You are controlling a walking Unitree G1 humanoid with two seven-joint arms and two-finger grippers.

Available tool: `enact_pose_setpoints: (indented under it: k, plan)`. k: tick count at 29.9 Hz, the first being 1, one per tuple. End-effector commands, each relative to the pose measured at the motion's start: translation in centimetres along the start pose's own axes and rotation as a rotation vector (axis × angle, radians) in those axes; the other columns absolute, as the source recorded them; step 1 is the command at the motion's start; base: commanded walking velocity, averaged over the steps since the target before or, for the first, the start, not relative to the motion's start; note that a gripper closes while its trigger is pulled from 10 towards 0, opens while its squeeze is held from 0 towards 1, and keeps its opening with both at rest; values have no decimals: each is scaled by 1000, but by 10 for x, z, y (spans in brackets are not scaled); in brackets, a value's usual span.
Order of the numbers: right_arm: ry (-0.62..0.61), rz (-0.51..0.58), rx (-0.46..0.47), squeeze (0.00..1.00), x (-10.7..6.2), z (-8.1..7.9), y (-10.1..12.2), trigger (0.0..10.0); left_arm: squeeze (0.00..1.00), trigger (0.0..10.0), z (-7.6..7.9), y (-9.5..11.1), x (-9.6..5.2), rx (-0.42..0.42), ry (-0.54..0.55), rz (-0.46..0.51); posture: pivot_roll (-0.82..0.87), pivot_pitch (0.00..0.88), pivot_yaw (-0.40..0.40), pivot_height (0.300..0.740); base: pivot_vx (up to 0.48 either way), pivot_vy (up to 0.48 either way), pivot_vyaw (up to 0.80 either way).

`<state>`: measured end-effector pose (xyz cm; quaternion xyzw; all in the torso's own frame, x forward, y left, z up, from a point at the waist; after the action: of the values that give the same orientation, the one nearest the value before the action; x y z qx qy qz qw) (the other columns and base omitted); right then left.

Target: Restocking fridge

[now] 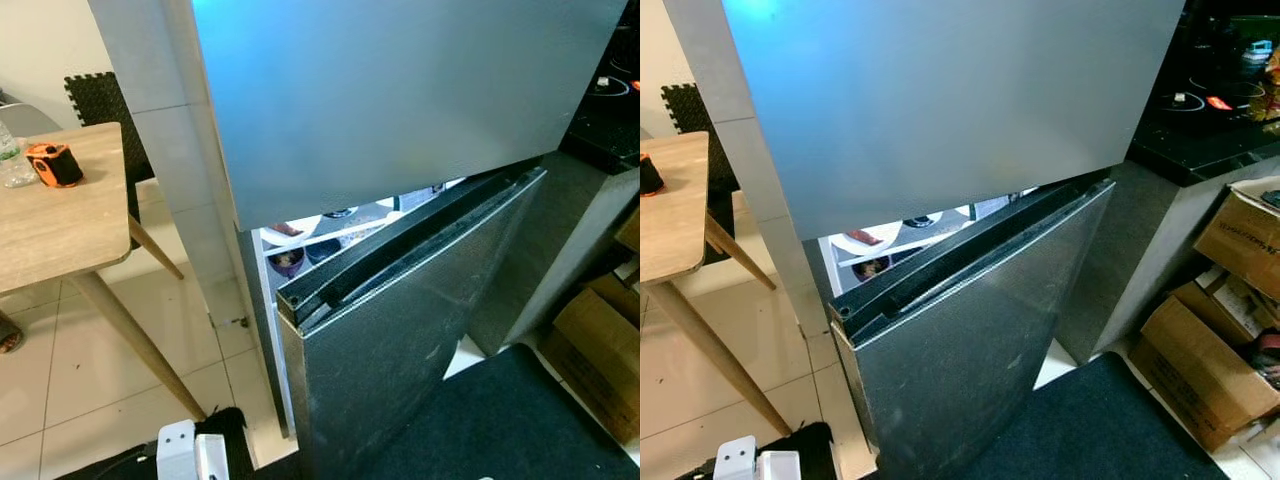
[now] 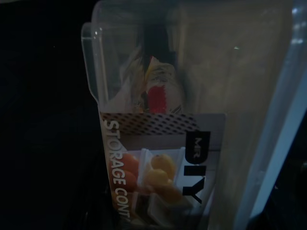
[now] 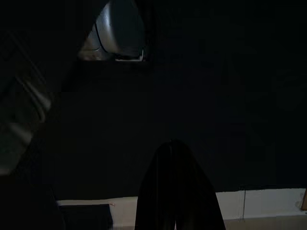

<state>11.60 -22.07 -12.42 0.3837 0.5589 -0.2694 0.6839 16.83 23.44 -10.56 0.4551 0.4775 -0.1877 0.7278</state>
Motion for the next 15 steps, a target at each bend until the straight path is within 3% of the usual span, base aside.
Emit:
enact_pose_setpoints:
  k: [1,15]
  plan:
    - [0,-4,1,0,-1,0,-4,10000,0,10000,1,-4,0,-3,-2,-11,-69,0,23,740,-356,0,0]
    - [11,1,-5,0,1,-5,0,10000,0,10000,0,-6,0,-1,-1,-16,-69,0,23,740,-361,0,0]
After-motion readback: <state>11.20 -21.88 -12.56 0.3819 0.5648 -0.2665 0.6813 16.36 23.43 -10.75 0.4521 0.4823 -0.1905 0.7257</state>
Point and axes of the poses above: a point about 5 cm out from each wrist's last joint towards the gripper, its own x axis pointing out of the wrist towards the gripper, its own y axis along the axis of the wrist's last joint, z = x × y, the point moved 2 cm from there along x, pointing out of the wrist towards the gripper, and after that the axes turned 15 degrees about -x, right-handed, at the moved point
